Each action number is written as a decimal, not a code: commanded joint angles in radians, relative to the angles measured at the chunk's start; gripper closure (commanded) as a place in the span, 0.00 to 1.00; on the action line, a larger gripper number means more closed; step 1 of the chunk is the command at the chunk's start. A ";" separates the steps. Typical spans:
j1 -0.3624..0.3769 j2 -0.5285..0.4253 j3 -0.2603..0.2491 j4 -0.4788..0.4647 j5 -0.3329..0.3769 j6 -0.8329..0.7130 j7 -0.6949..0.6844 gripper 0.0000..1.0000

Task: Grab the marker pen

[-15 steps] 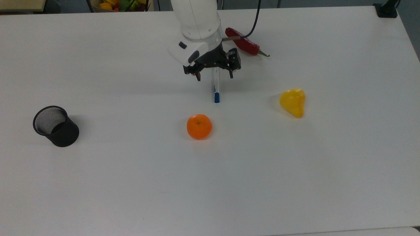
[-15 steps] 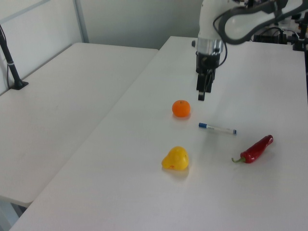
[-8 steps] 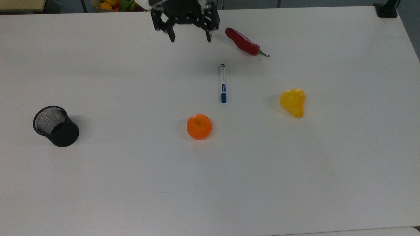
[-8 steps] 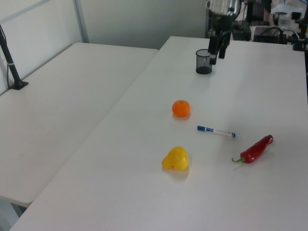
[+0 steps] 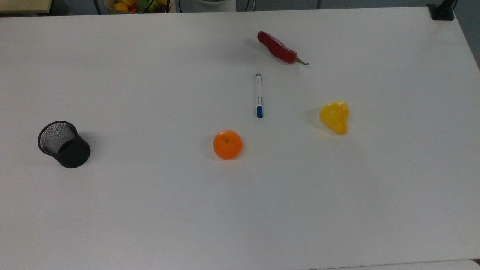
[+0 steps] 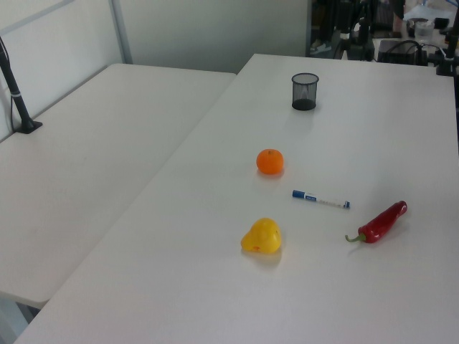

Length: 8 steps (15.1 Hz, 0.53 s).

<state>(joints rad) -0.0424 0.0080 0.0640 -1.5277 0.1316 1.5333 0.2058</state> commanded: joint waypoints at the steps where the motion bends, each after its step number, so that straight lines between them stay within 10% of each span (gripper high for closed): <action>1: 0.070 -0.016 -0.044 -0.012 -0.032 0.010 -0.021 0.00; 8: 0.124 -0.023 -0.162 -0.043 -0.069 0.163 -0.271 0.00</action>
<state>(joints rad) 0.0552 0.0029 -0.0582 -1.5313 0.1036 1.6279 0.0473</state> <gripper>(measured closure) 0.000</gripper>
